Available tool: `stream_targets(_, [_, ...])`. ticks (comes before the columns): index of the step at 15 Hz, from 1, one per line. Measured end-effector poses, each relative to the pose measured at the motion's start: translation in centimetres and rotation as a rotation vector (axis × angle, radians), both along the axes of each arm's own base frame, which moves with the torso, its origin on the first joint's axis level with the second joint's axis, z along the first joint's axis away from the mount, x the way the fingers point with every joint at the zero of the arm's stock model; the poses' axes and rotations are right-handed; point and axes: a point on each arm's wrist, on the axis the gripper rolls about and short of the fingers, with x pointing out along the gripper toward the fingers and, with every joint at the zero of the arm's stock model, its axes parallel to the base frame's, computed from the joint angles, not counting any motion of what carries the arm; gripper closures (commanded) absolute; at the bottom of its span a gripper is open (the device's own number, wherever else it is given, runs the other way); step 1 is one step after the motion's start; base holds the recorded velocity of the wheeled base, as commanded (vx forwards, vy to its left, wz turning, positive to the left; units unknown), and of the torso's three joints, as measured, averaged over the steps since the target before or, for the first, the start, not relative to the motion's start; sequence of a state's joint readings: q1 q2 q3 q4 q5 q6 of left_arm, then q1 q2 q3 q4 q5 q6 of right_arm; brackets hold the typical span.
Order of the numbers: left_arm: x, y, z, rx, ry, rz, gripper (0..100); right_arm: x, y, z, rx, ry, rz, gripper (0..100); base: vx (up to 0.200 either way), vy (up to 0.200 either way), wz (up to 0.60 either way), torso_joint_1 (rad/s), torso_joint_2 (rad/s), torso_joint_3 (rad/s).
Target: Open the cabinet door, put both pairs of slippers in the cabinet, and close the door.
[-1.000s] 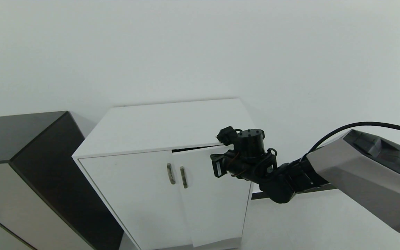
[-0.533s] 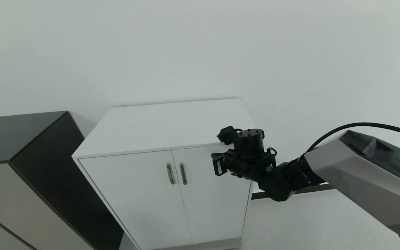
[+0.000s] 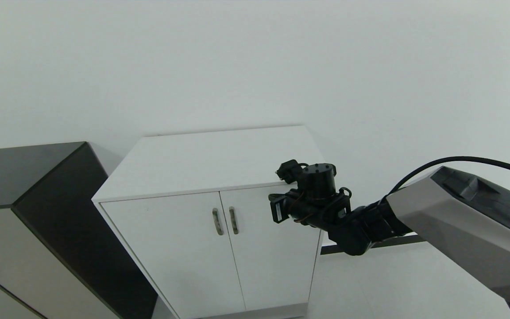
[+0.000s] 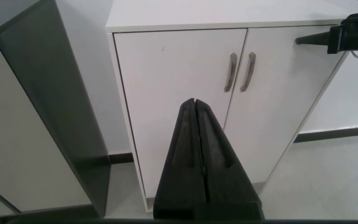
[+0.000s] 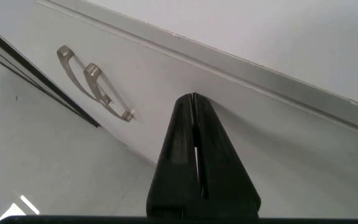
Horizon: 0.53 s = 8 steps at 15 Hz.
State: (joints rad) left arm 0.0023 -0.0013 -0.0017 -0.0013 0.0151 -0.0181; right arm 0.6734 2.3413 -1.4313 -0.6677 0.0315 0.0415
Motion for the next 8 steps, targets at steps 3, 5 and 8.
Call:
stream_targets(3, [0.00, 0.00, 0.00, 0.000, 0.000, 0.000, 100, 0.21, 0.00, -0.08, 0.000, -0.001, -0.003, 100, 0.000, 0.000, 0.00, 0.000, 0.00, 0.000])
stream_targets(5, [0.00, 0.00, 0.00, 0.000, 0.000, 0.000, 100, 0.30, 0.00, -0.19, 0.000, 0.000, -0.004, 100, 0.000, 0.000, 0.00, 0.000, 0.00, 0.000])
stream_targets(8, [0.00, 0.00, 0.00, 0.000, 0.000, 0.000, 100, 0.09, -0.17, -0.31, -0.005, 0.005, -0.005, 100, 0.000, 0.000, 0.00, 0.000, 0.00, 0.000])
